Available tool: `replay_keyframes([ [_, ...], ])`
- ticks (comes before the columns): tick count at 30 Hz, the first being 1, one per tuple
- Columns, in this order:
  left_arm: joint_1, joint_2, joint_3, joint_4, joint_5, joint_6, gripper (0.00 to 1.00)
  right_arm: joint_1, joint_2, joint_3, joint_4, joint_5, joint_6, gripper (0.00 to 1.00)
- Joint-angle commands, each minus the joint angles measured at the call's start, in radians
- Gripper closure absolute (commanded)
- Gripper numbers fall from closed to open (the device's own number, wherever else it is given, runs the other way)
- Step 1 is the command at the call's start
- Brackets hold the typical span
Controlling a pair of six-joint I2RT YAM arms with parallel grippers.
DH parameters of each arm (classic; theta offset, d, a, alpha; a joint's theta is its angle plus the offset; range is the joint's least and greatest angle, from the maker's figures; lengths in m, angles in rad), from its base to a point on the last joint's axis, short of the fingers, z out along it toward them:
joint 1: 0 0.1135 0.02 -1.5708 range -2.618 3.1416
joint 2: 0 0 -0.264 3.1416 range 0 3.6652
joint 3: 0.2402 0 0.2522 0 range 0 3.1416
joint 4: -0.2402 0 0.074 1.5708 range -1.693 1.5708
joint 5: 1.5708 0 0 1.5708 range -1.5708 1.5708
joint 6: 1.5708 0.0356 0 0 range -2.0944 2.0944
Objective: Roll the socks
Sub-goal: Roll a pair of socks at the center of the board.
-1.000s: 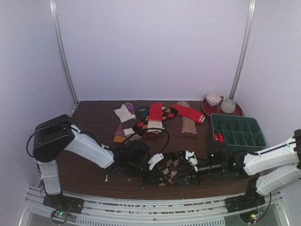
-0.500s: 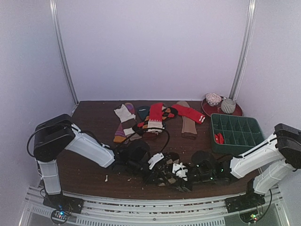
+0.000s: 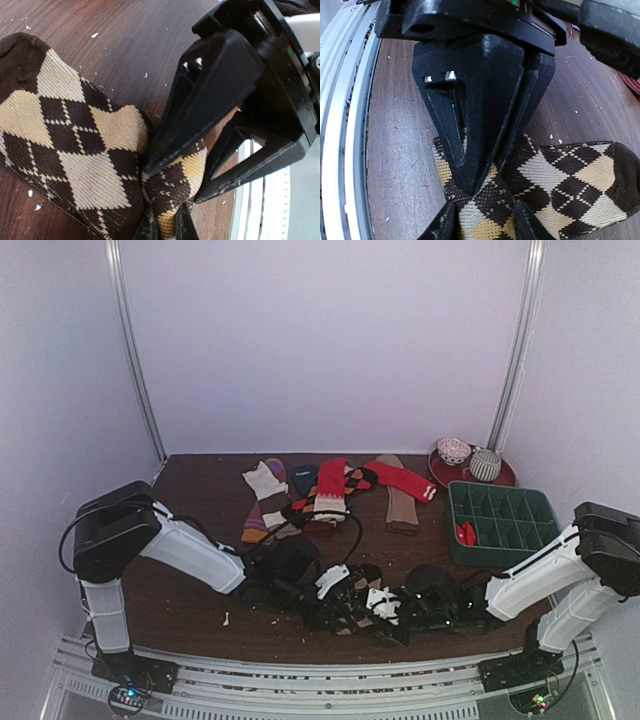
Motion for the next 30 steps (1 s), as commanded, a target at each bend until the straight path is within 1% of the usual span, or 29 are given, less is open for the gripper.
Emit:
replay_keyframes([
  [1, 0.014, 0.121, -0.074, -0.387, -0.125, 0.029, 1.0, 0.012, 0.026, 0.004, -0.024, -0.037, 0.065, 0.66],
  [3, 0.014, 0.12, -0.067, -0.387, -0.128, 0.032, 1.0, 0.013, 0.041, 0.014, -0.04, -0.041, 0.113, 0.73],
  [7, 0.018, 0.107, -0.042, -0.384, -0.16, 0.042, 1.0, 0.011, 0.089, 0.034, -0.073, -0.054, 0.22, 0.94],
  [8, 0.019, 0.099, -0.033, -0.384, -0.178, 0.044, 1.0, 0.011, 0.1, 0.034, -0.073, -0.062, 0.245, 0.96],
  [9, 0.02, 0.09, -0.022, -0.385, -0.198, 0.046, 0.97, 0.009, 0.111, 0.033, -0.076, -0.067, 0.282, 0.96],
  [10, 0.02, 0.075, -0.011, -0.385, -0.224, 0.046, 0.86, 0.006, 0.119, 0.031, -0.076, -0.077, 0.312, 0.97],
  [12, 0.022, 0.034, -0.001, -0.368, -0.273, 0.053, 0.73, -0.001, 0.132, 0.031, -0.088, -0.106, 0.361, 0.97],
  [13, 0.022, 0.005, 0.0, -0.354, -0.3, 0.058, 0.64, -0.004, 0.133, 0.031, -0.097, -0.11, 0.391, 0.98],
  [17, 0.022, -0.147, -0.026, -0.269, -0.393, 0.093, 0.37, -0.033, 0.126, 0.023, -0.128, -0.176, 0.497, 0.98],
  [18, 0.022, -0.188, -0.039, -0.236, -0.402, 0.107, 0.34, -0.044, 0.127, 0.018, -0.129, -0.195, 0.527, 0.98],
  [20, 0.022, -0.27, -0.109, -0.129, -0.422, 0.139, 0.31, -0.074, 0.138, 0.012, -0.131, -0.249, 0.586, 0.98],
  [22, 0.021, -0.344, -0.187, 0.006, -0.419, 0.18, 0.3, -0.103, 0.153, 0.009, -0.135, -0.297, 0.635, 0.97],
  [24, 0.017, -0.401, -0.263, 0.144, -0.376, 0.235, 0.3, -0.131, 0.173, 0.007, -0.133, -0.342, 0.686, 0.97],
  [26, 0.007, -0.425, -0.317, 0.273, -0.345, 0.28, 0.3, -0.16, 0.195, -0.001, -0.107, -0.407, 0.74, 0.97],
  [27, 0.005, -0.416, -0.317, 0.307, -0.33, 0.292, 0.3, -0.176, 0.21, -0.003, -0.093, -0.441, 0.764, 0.97],
  [30, -0.001, -0.33, -0.247, 0.286, -0.28, 0.344, 0.31, -0.222, 0.255, 0.006, -0.1, -0.513, 0.787, 0.97],
])
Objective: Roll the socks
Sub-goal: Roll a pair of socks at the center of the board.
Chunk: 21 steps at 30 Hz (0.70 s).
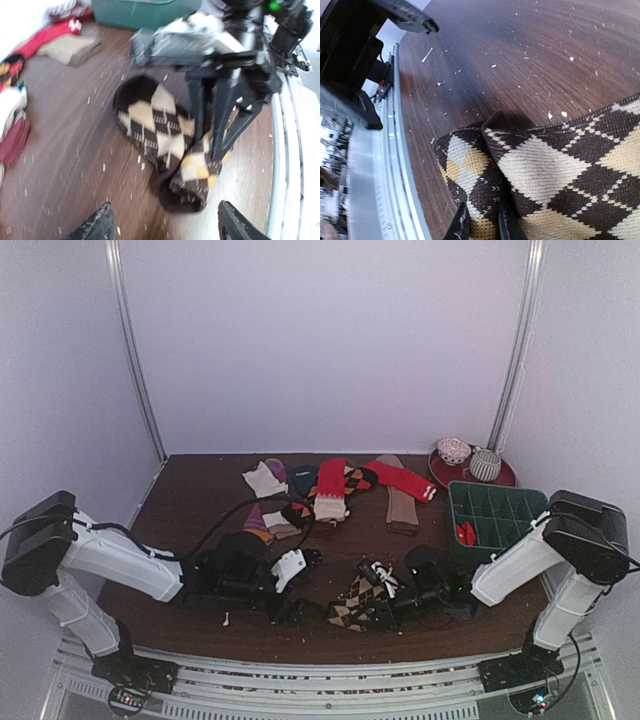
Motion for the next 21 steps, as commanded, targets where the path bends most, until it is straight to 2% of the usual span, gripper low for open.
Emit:
replay_keyframes([
  [1, -0.019, 0.105, 0.08, 0.143, 0.062, 0.132, 0.32, -0.049, 0.107, -0.038, -0.212, -0.145, 0.092, 0.97],
  [9, -0.051, 0.261, 0.193, 0.095, 0.136, 0.209, 0.34, -0.12, 0.139, 0.02, -0.349, -0.186, -0.007, 0.97],
  [21, -0.06, 0.346, 0.196, 0.077, 0.087, 0.235, 0.5, -0.185, 0.175, 0.09, -0.525, -0.225, -0.146, 0.97],
])
